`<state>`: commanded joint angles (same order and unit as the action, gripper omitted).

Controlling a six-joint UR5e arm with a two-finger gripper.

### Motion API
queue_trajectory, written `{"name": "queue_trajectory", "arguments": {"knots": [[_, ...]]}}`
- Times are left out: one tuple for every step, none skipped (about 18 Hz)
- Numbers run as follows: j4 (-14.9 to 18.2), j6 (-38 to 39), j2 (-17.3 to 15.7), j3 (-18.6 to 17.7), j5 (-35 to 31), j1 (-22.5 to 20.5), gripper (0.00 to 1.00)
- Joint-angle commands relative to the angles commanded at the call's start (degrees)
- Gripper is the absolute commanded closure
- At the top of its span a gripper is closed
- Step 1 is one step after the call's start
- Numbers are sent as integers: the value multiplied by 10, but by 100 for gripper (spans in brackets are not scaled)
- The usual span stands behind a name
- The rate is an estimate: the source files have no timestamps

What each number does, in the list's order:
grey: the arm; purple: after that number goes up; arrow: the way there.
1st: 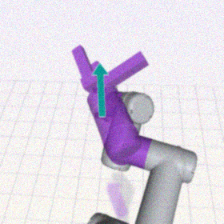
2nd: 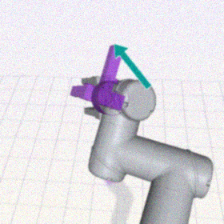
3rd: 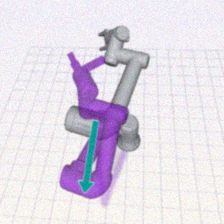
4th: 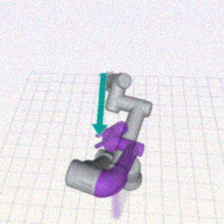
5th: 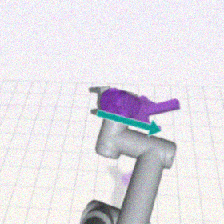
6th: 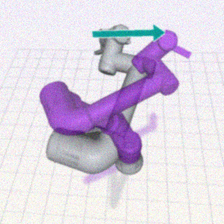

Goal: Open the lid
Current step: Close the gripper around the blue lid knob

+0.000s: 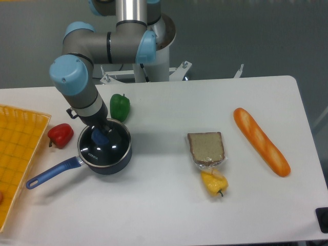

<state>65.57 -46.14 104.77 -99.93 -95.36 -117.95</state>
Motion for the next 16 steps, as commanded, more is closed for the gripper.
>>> {"name": "queue_trajectory", "arguments": {"knots": [[0,0,1,0,0,0,0],[0,1,2,0,0,0,0],[0,1,3,0,0,1,0],[0,1,4,0,-2,5,0],[-1,2,7,1,-2,7,0],[-1,2,8,1,-2,8,0],[-1,3,8,1,-2,8,0],[-2,5,9,1,-2,8,0],[-2,12,9,2,-2,8,0],[-3,18,11,3,-1,8,0],[-4,22,12,4,-1,8,0],[-5,24,12,4,0,8,0],[-4,25,13,4,0,8,0],[-4,25,15,4,1,8,0],[-4,26,16,4,2,8,0],[-4,28,17,4,2,9,0]]}}
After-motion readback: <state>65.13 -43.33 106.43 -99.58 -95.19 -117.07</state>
